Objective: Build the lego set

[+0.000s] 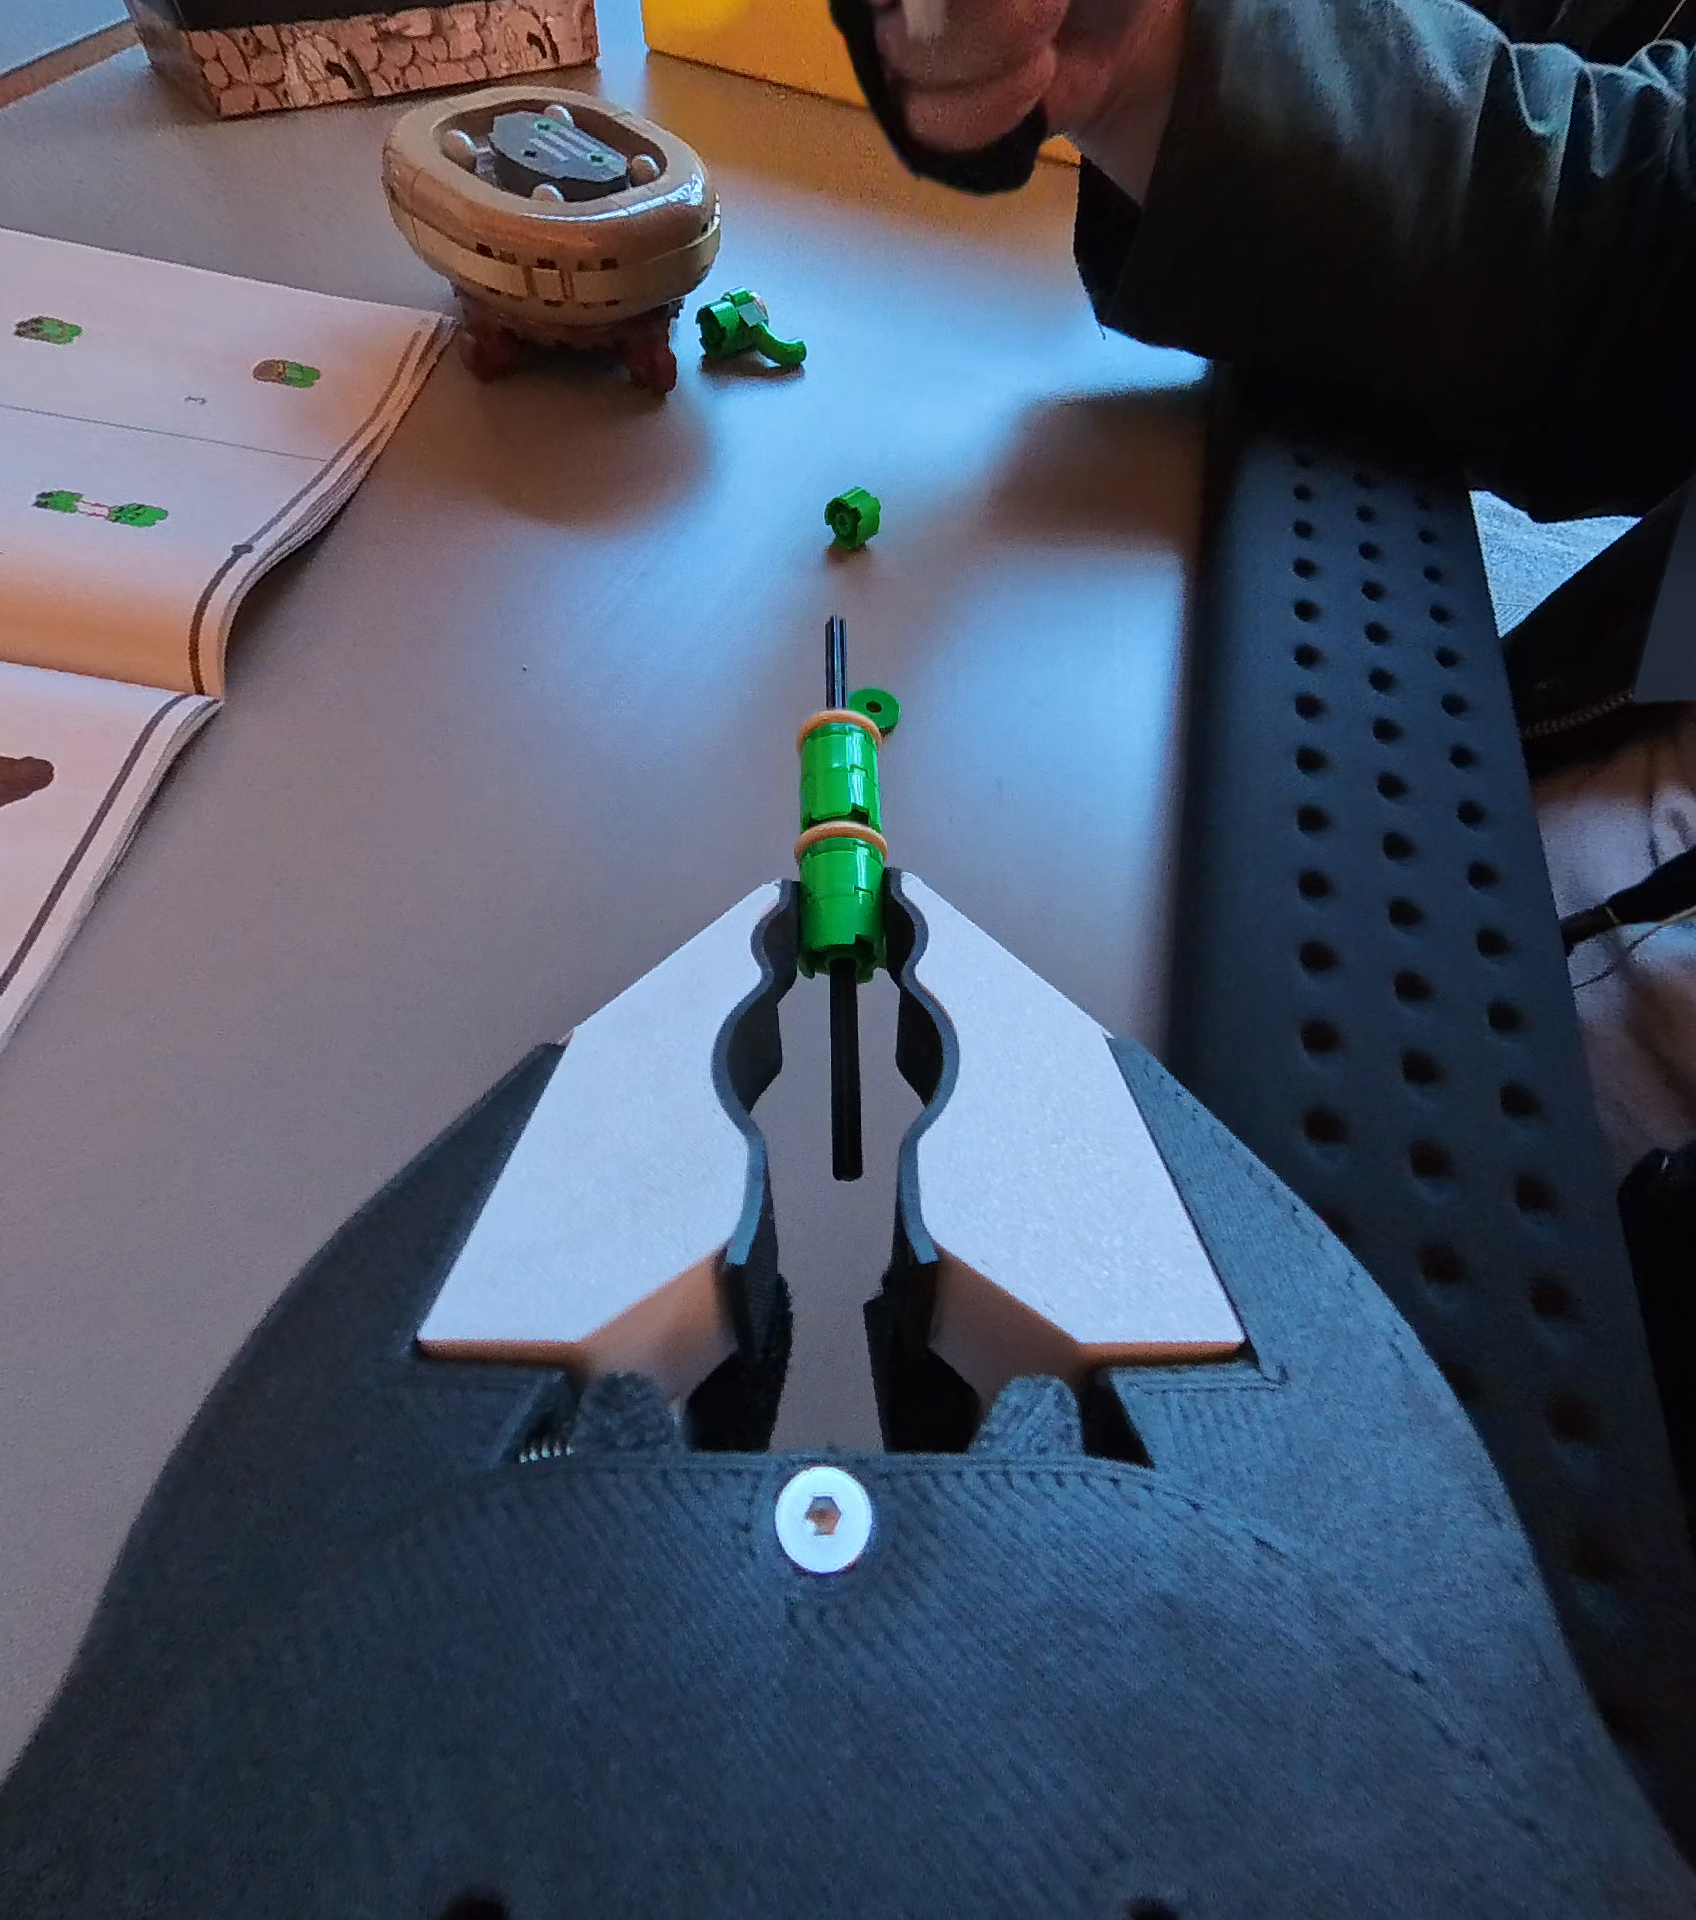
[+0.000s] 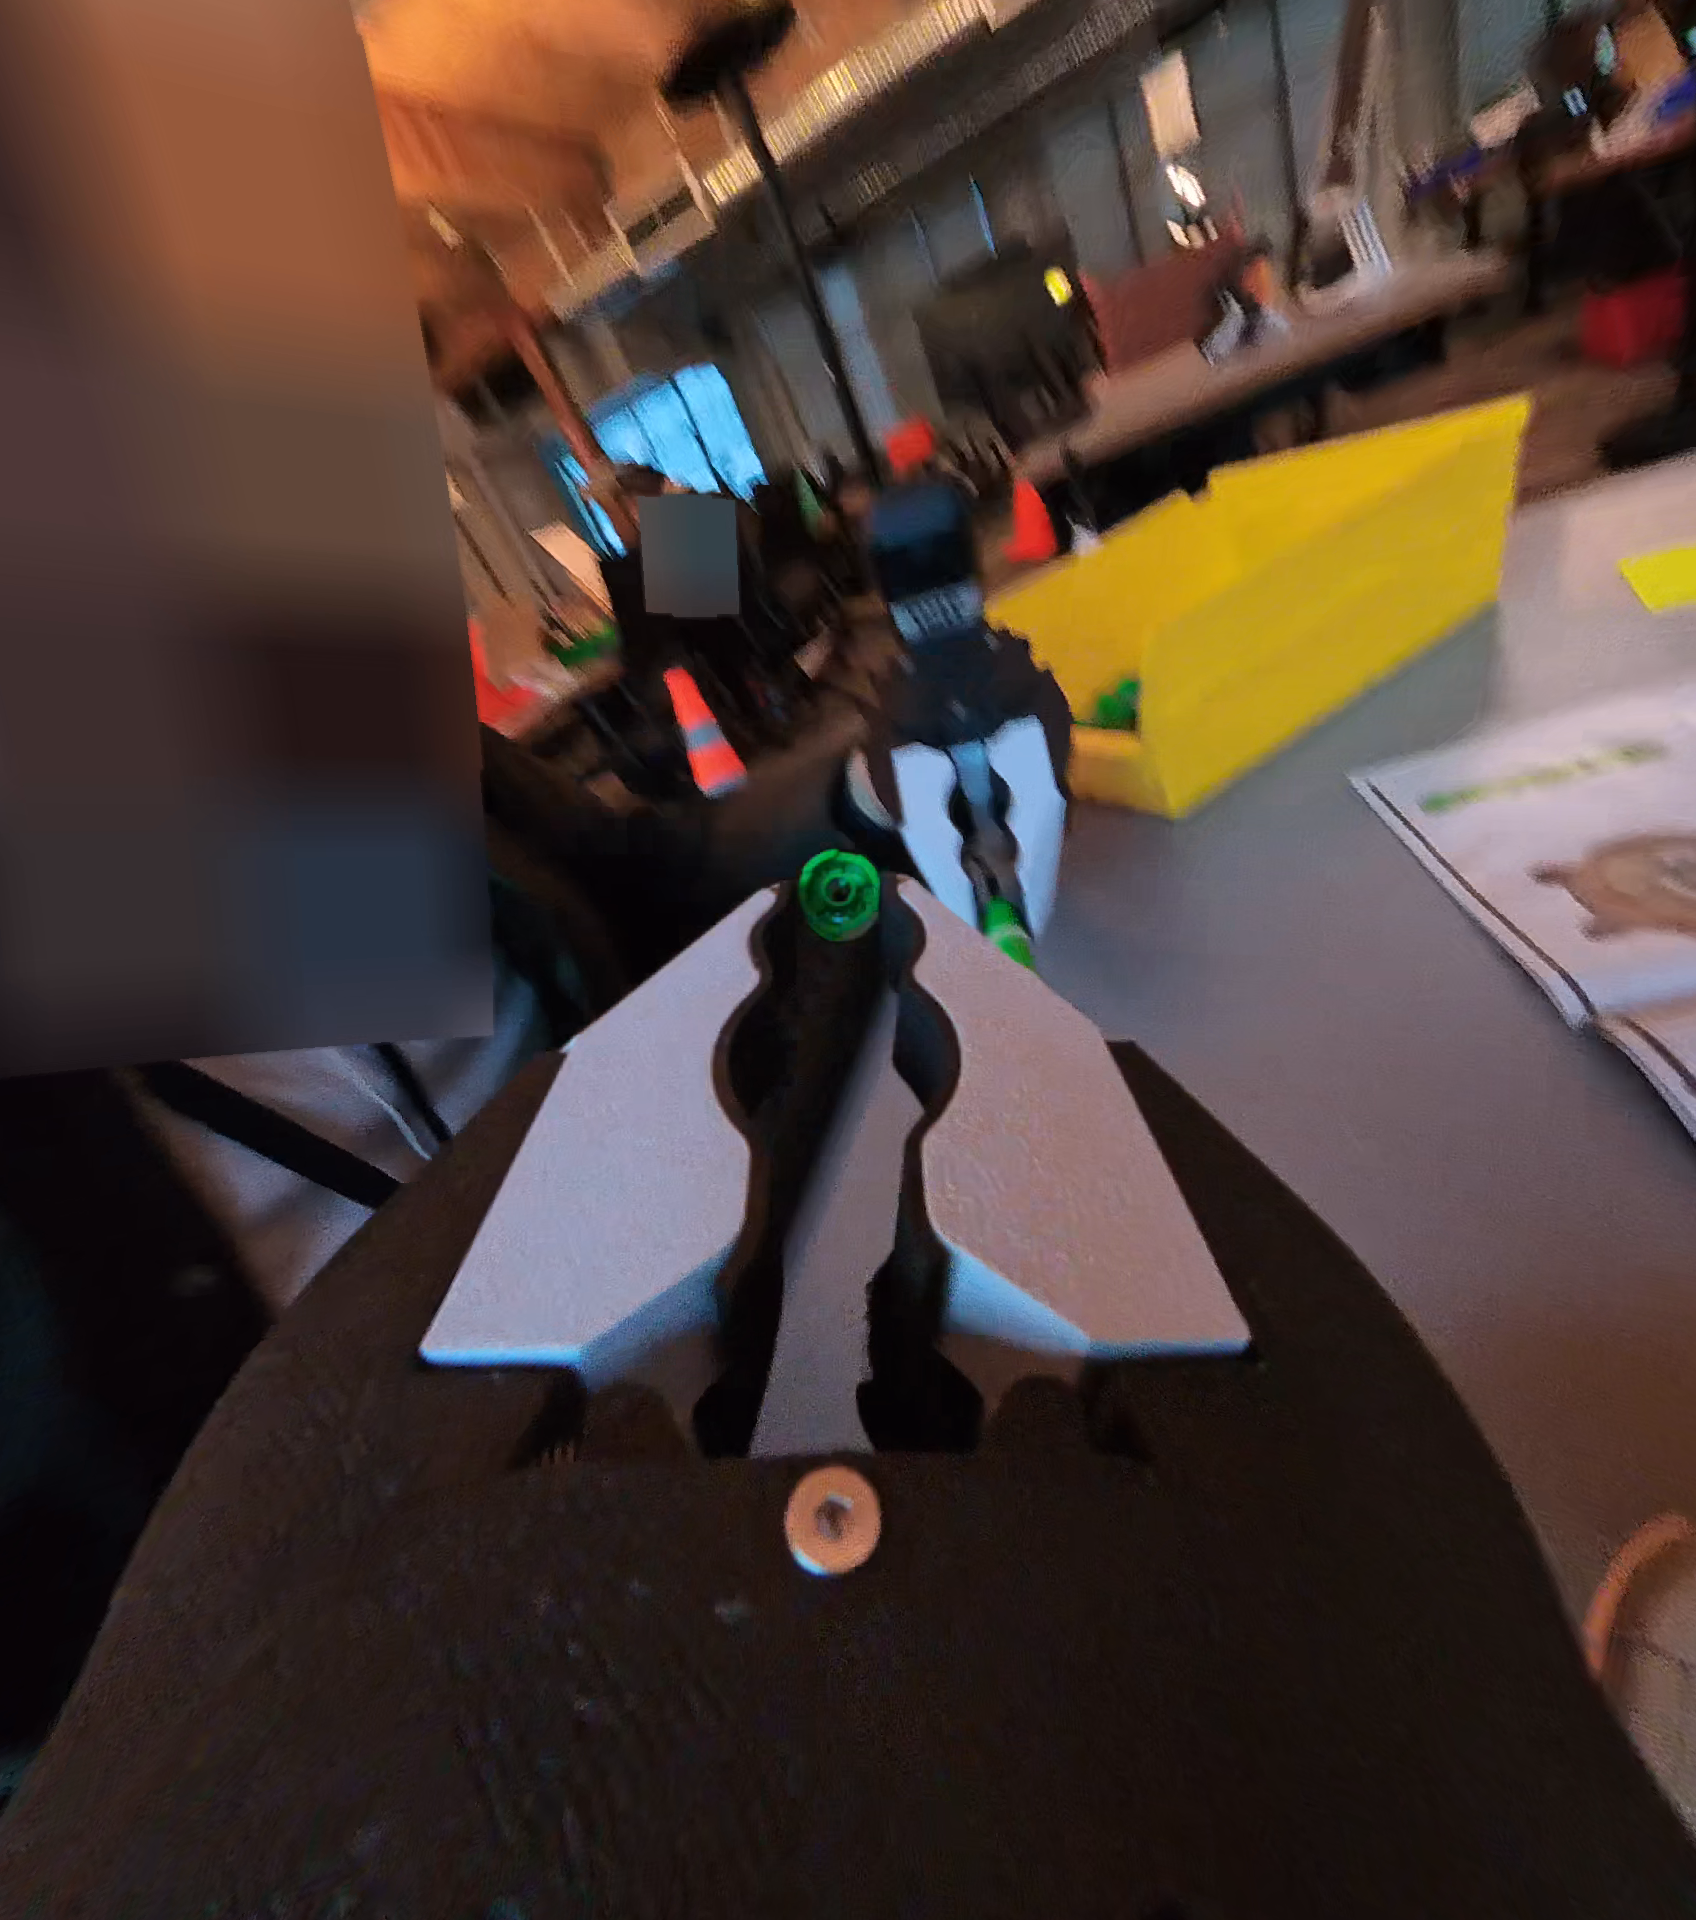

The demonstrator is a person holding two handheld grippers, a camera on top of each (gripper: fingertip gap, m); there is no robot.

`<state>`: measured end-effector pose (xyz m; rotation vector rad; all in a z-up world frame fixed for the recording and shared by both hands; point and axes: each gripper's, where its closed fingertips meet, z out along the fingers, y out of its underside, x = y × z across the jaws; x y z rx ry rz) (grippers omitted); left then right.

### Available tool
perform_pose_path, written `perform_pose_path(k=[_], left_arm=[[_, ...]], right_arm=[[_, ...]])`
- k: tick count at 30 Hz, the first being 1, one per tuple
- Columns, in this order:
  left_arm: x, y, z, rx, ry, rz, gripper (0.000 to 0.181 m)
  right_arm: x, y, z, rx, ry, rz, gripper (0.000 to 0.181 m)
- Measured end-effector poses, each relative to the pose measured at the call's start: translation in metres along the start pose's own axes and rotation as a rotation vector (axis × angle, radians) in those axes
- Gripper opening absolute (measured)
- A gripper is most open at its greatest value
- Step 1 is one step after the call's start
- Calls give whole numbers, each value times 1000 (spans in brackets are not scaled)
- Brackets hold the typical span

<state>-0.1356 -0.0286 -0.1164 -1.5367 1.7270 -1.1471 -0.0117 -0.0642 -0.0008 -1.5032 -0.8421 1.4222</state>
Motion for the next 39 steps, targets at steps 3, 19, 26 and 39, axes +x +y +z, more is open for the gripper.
perform_pose_path(k=[3,19,26,39], left_arm=[[0,0,0,-2,-1,1,15],[-2,7,1,-35,-9,-1,15],[-2,9,1,-42,-8,-3,15],[9,1,4,-13,67,-35,15]], right_arm=[[-15,-17,-6,108,-98,24,13],[70,115,10,-642,358,-127,14],[75,133,-4,-744,376,-117,25],[50,98,74,-505,259,-320,32]])
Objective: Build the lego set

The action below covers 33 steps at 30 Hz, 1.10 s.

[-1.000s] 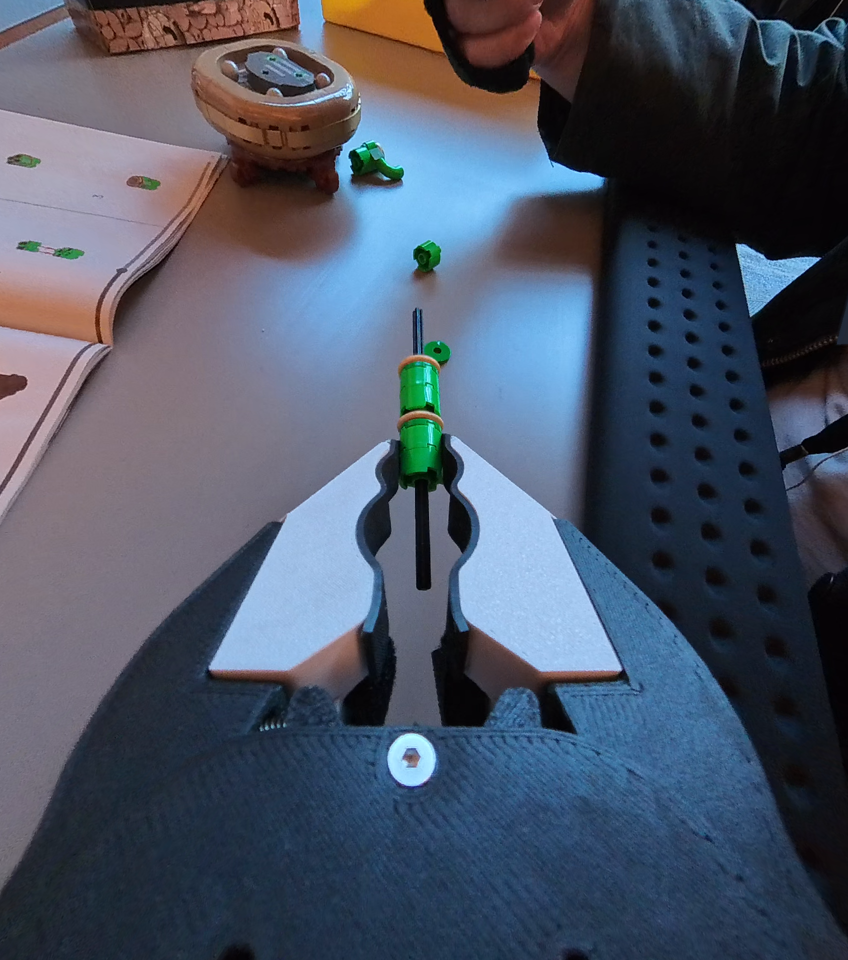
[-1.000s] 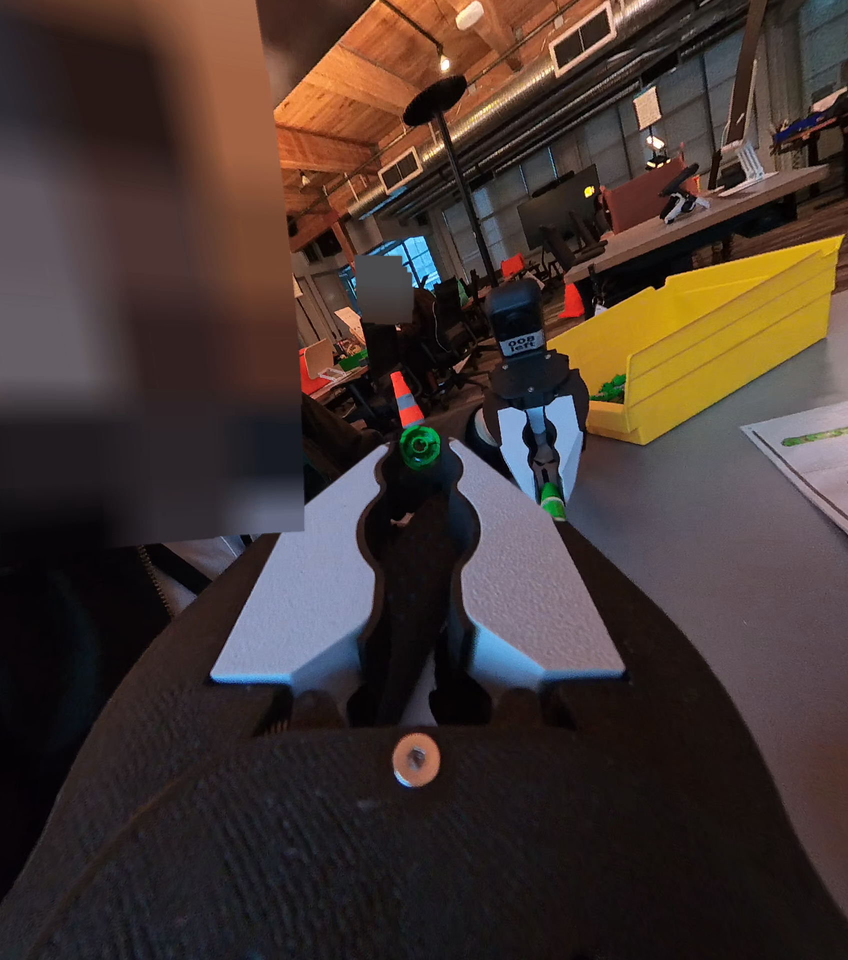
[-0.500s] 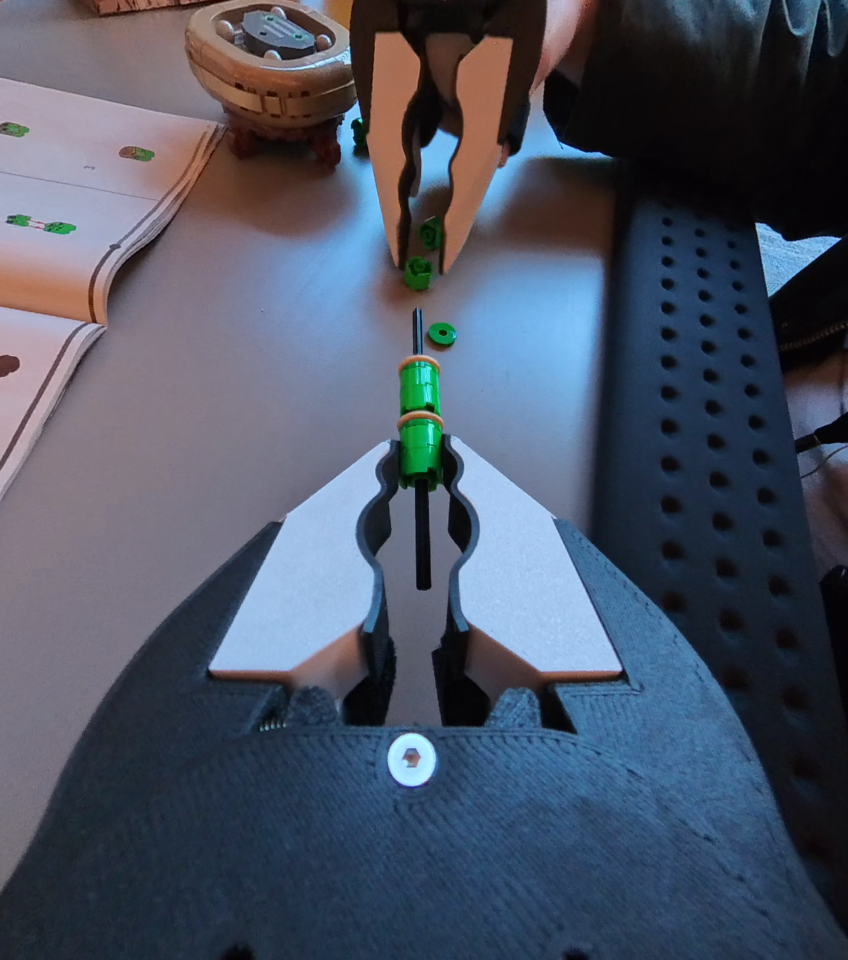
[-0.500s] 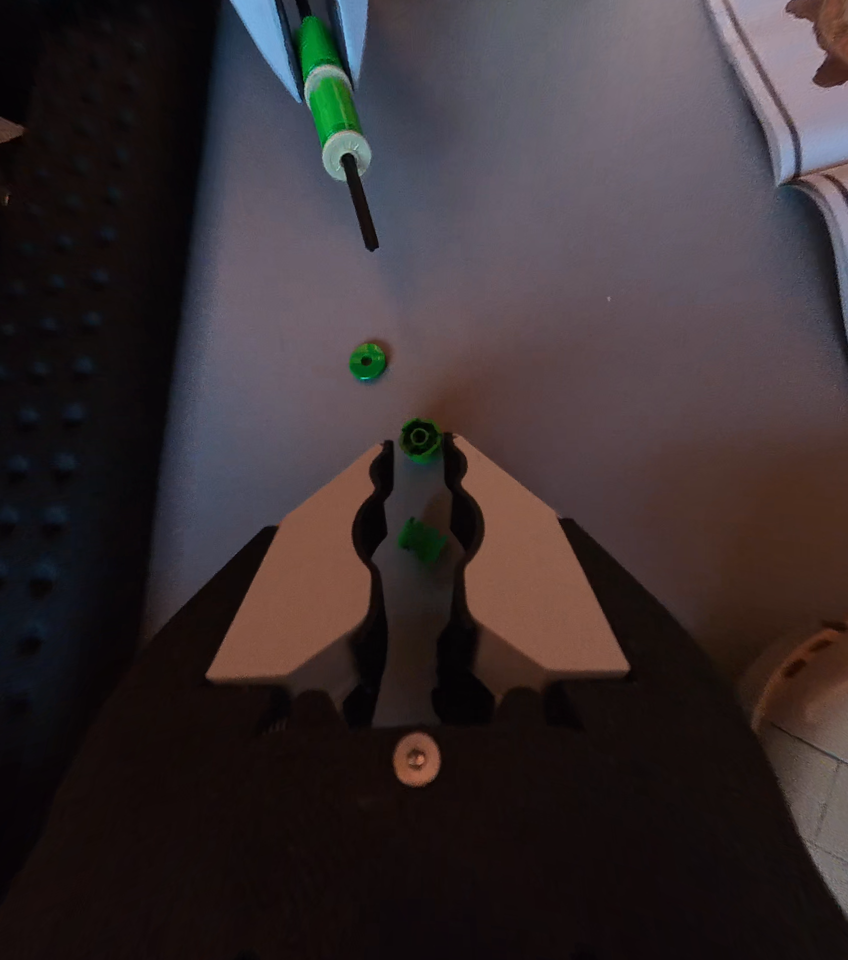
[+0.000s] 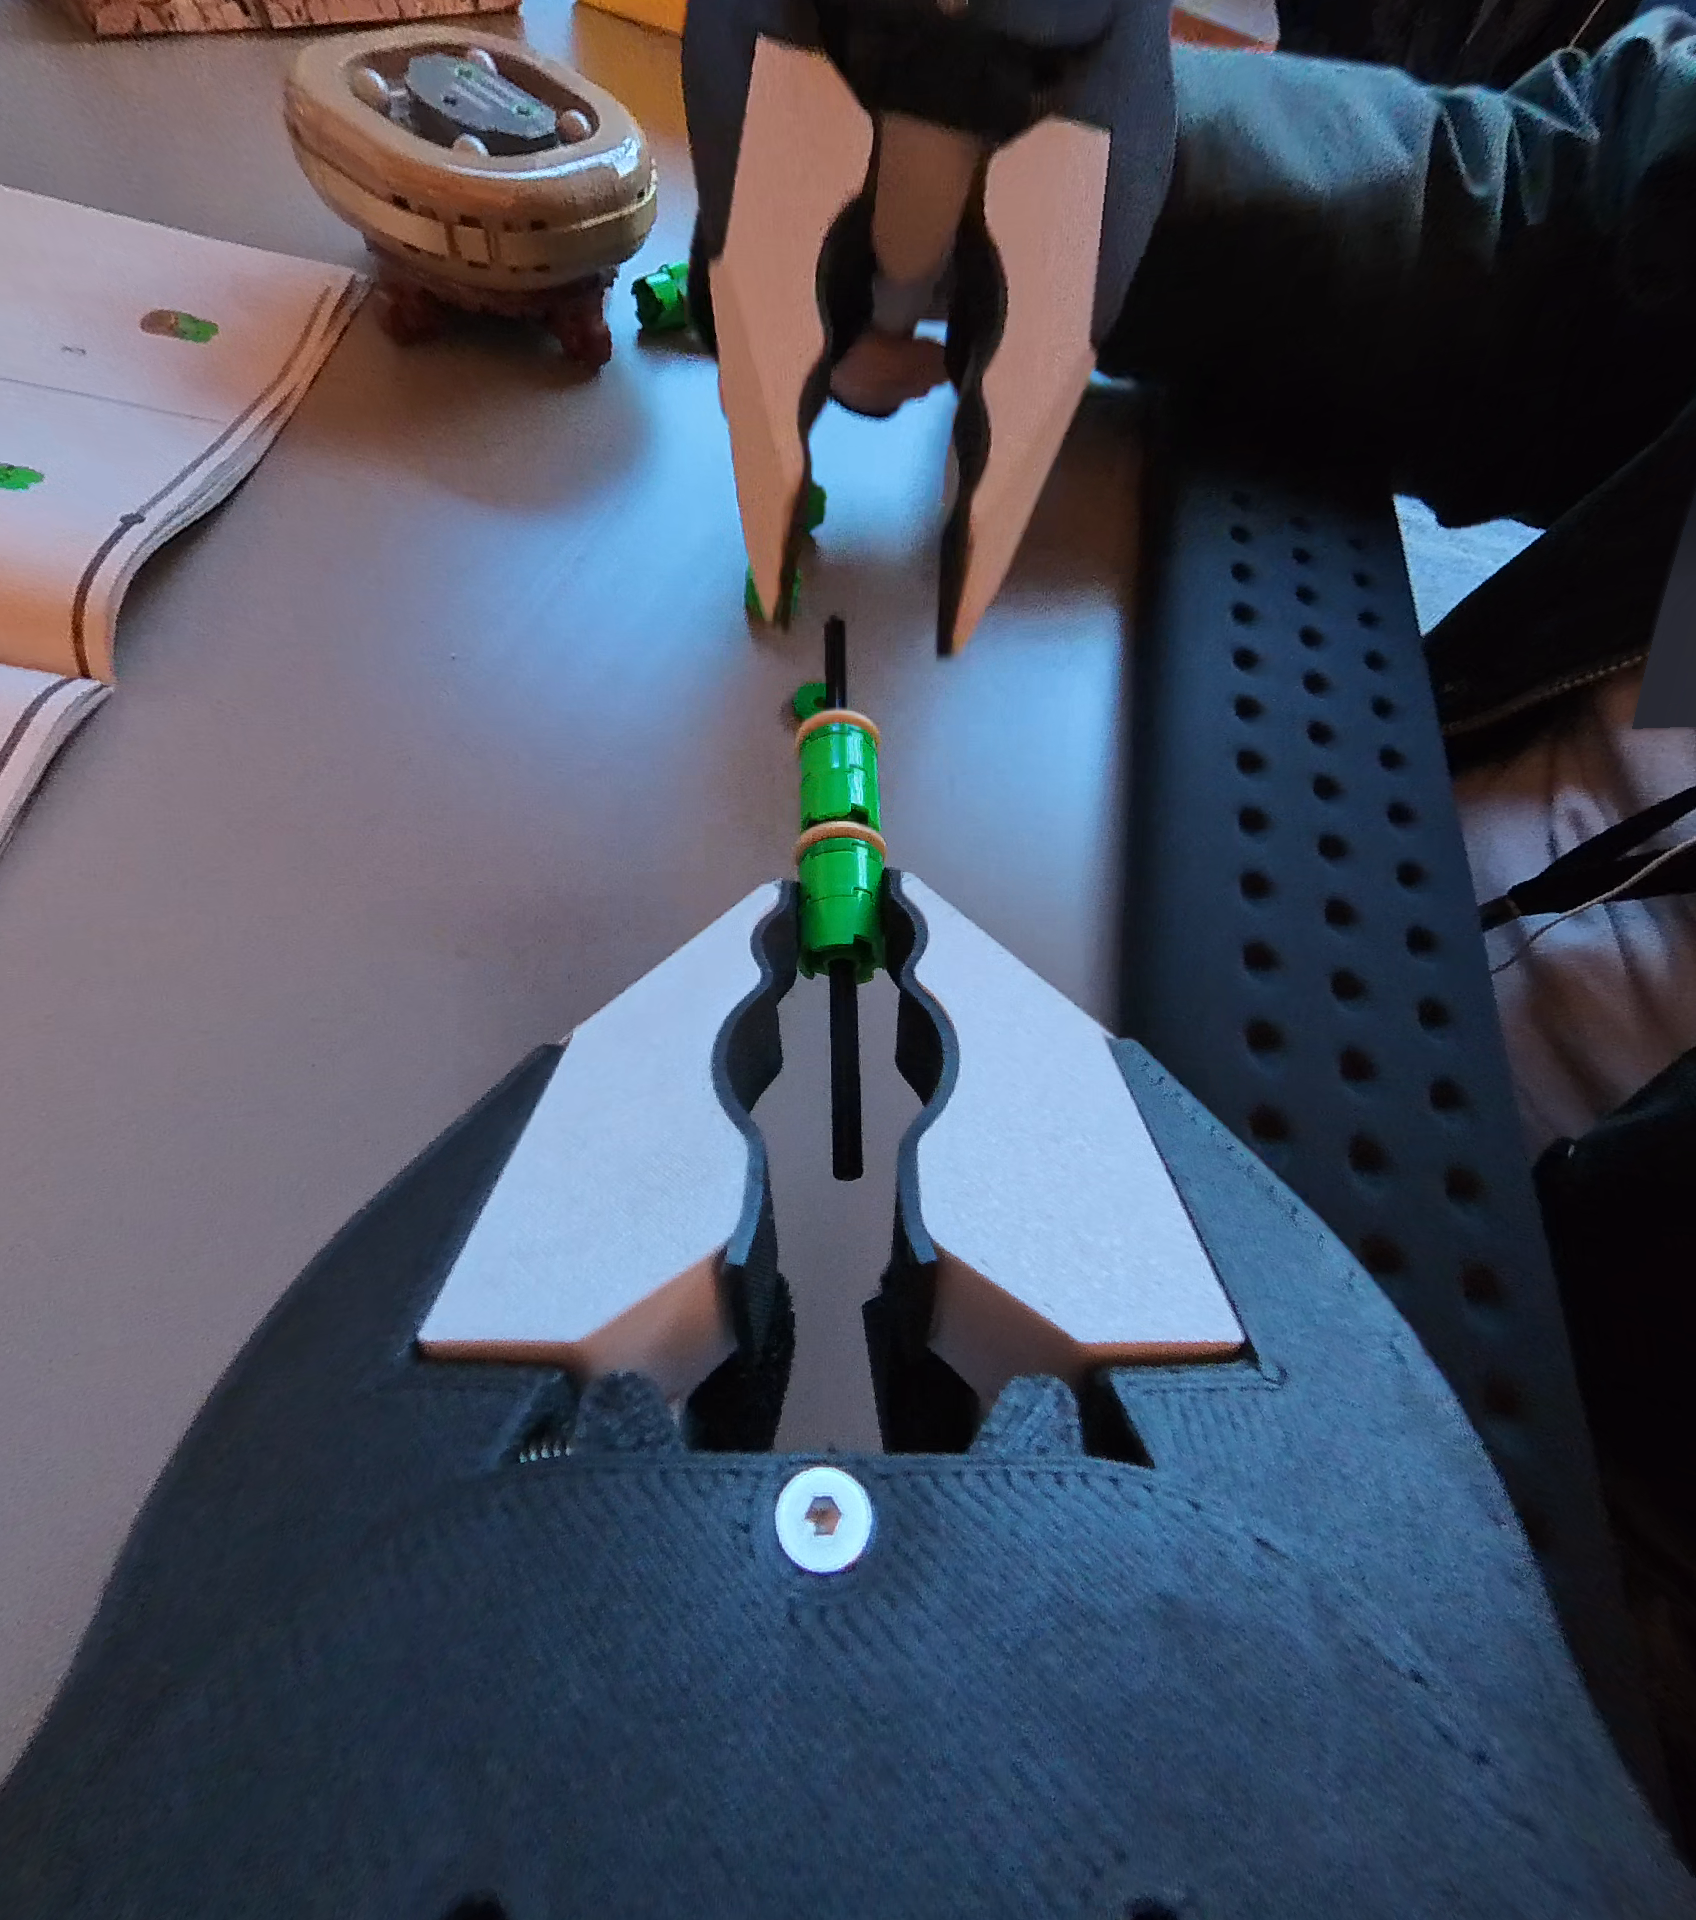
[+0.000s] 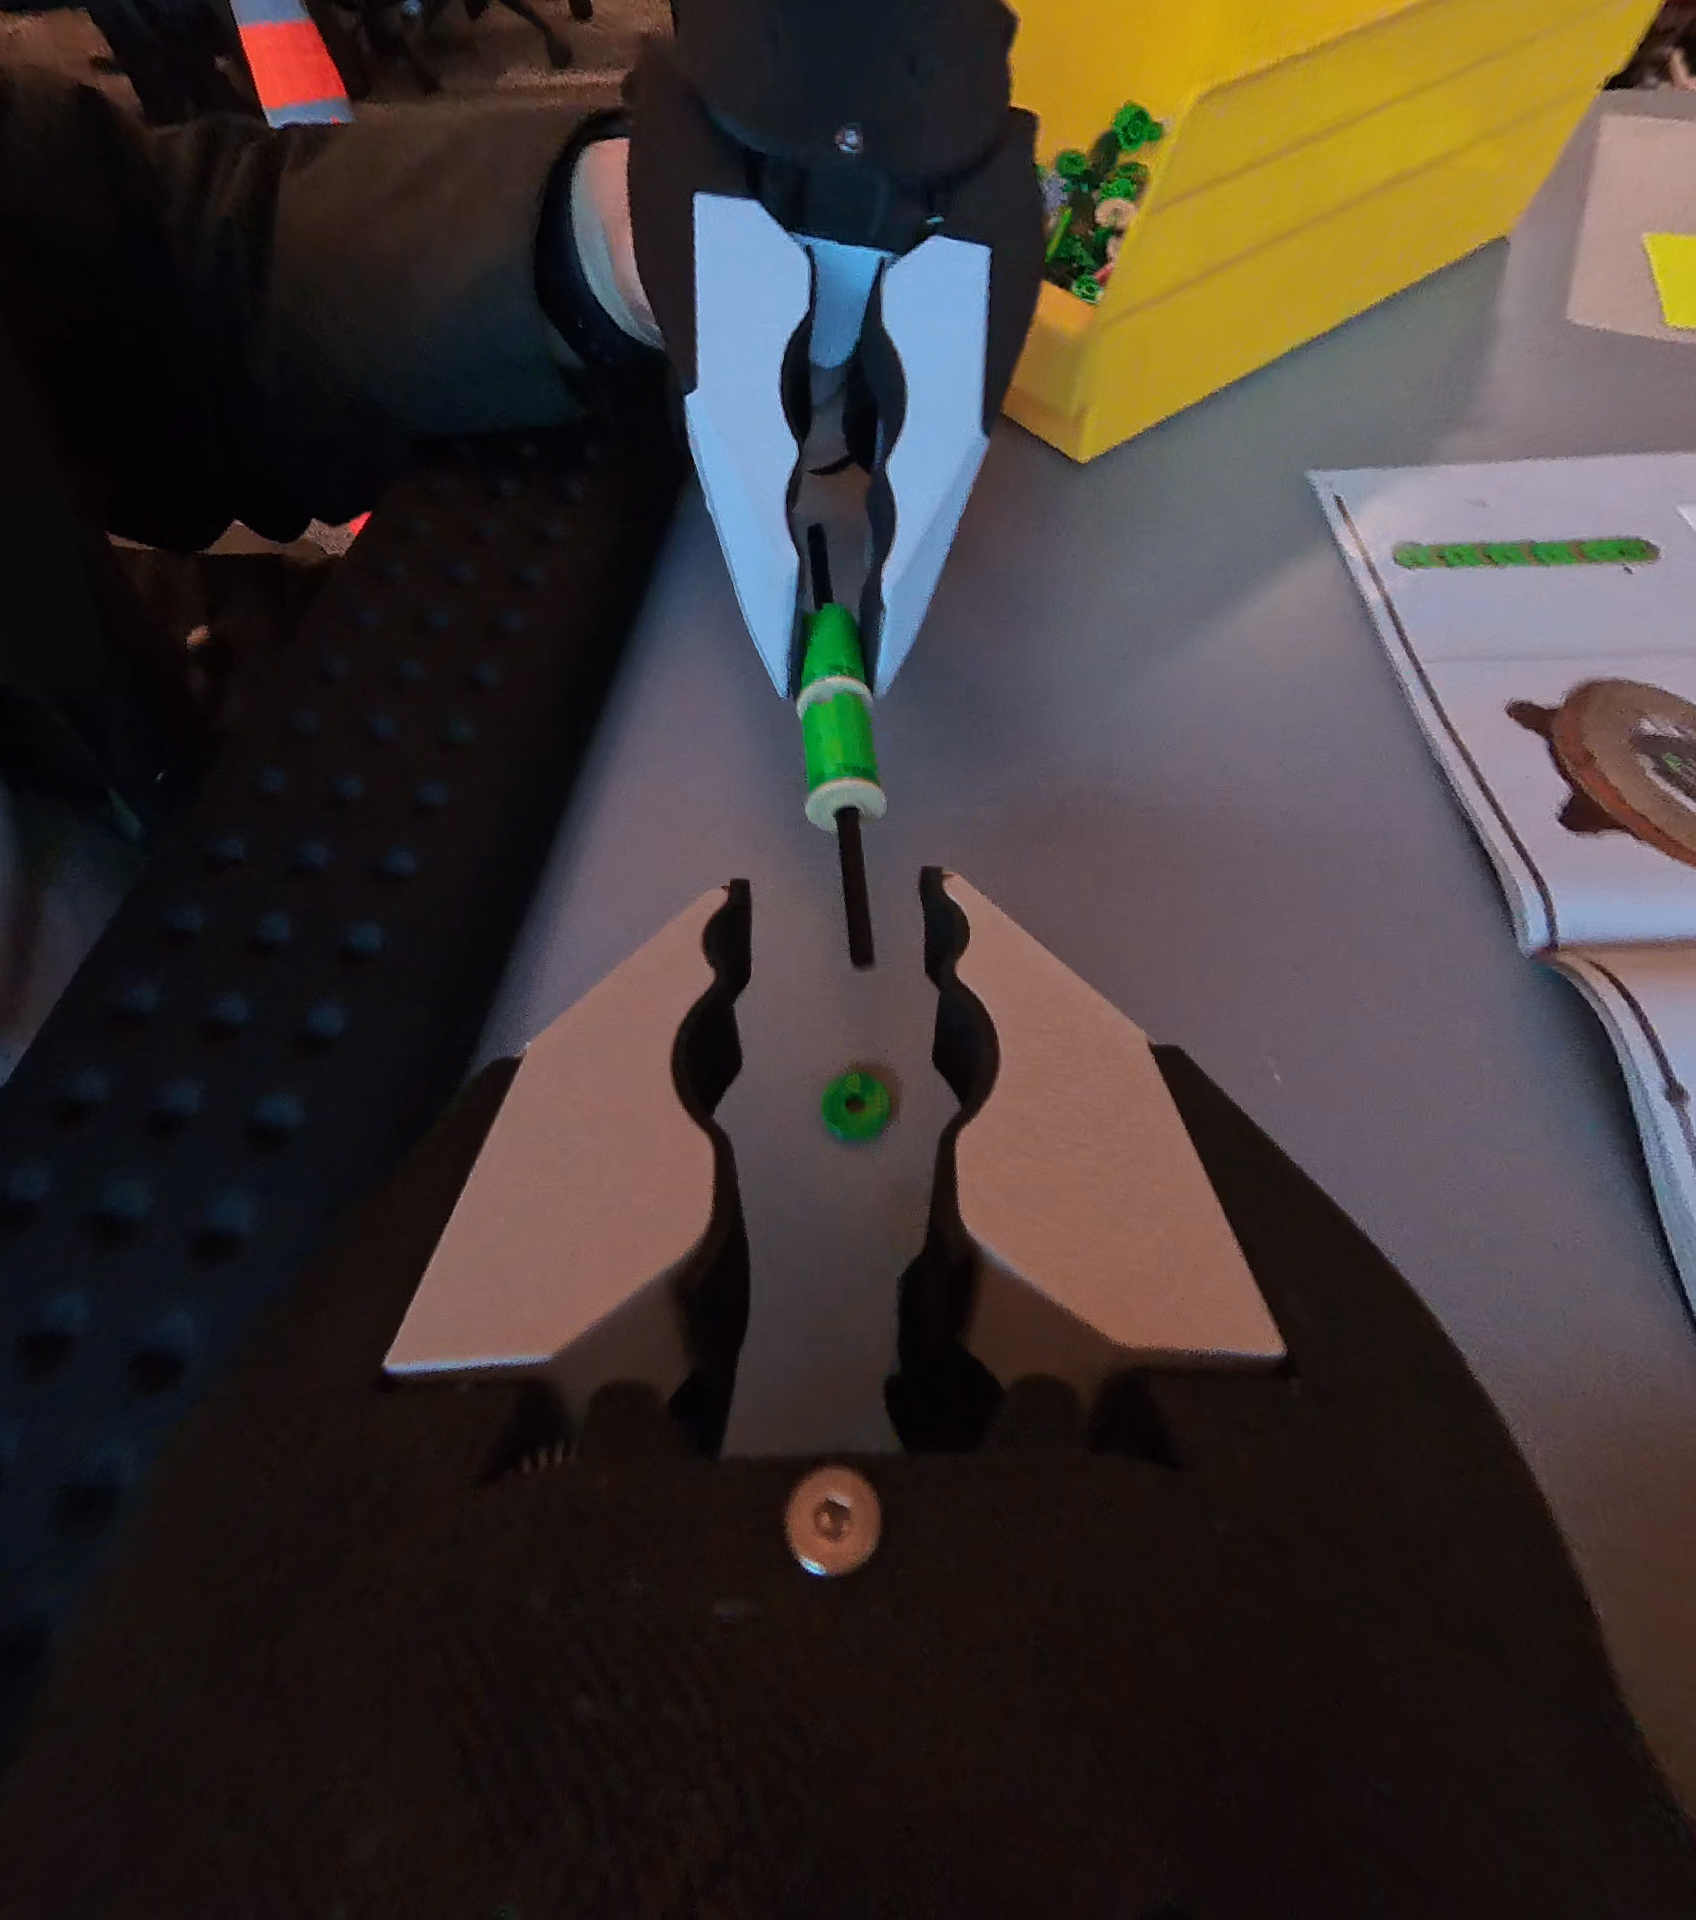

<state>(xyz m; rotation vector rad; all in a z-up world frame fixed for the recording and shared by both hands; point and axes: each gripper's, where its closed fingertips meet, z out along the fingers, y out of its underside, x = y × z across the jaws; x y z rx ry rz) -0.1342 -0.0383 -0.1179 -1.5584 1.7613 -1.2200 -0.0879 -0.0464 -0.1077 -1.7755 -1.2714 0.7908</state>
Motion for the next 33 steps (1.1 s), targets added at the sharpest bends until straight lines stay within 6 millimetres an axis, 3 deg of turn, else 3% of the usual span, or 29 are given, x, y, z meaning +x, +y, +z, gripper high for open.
perform_pose_path(k=[6,9,14,21,26,29,33], left_arm=[[6,-4,4,5,17,19,15],[9,-4,5,4,33,20,15],[5,-4,1,11,19,14,15],[-6,5,-1,-27,-36,-2,15],[-4,5,2,-34,-25,-1,15],[0,4,5,-37,-11,9,15],[6,-1,8,-21,13,21,15]], right_arm=[[-7,-3,27,-30,1,-33,32],[-7,1,29,-60,-2,-32,17],[-3,5,16,-75,-4,-24,16],[14,52,-11,-236,26,41,16],[14,16,-7,-71,38,43,47],[1,-3,10,-25,25,-25,46],[-7,2,34,-93,23,-84,43]])
